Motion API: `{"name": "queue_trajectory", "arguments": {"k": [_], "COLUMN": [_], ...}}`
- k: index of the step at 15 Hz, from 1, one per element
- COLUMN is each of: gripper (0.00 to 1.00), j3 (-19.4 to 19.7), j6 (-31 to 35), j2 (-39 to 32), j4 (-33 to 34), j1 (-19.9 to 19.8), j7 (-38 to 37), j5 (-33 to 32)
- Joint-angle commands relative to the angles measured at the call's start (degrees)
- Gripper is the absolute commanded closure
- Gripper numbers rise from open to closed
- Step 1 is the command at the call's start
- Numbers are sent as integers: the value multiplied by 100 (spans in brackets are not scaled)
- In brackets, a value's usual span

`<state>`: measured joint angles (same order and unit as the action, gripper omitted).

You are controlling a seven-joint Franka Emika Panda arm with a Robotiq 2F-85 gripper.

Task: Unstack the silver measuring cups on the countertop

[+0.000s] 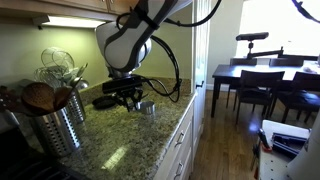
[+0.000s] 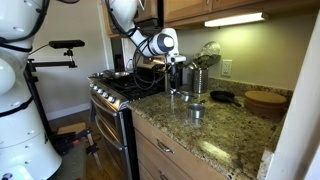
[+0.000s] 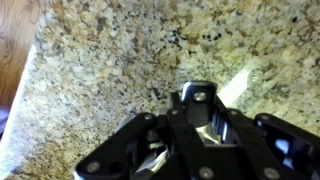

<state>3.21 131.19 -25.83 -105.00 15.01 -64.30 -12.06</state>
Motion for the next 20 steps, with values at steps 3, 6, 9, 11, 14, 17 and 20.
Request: {"name": "queue_trajectory", "arguments": {"k": [3, 6, 9, 11, 14, 17, 20], "gripper": [88, 88, 88, 88, 88, 88, 87], "j3": [-97, -140, -161, -164, -157, -157, -150], "j6": [-298, -383, -423, -421, -430, -435, -438], "j2": [115, 34, -70, -148, -287, -389, -418], "j4": [-51, -27, 20, 45, 78, 93, 92], "j1": [162, 207, 236, 254, 297, 324, 343], "j7": [-66, -88, -108, -107, -110, -91, -79], "j5": [-182, -192, -219, -214, -216, -200, -195]}}
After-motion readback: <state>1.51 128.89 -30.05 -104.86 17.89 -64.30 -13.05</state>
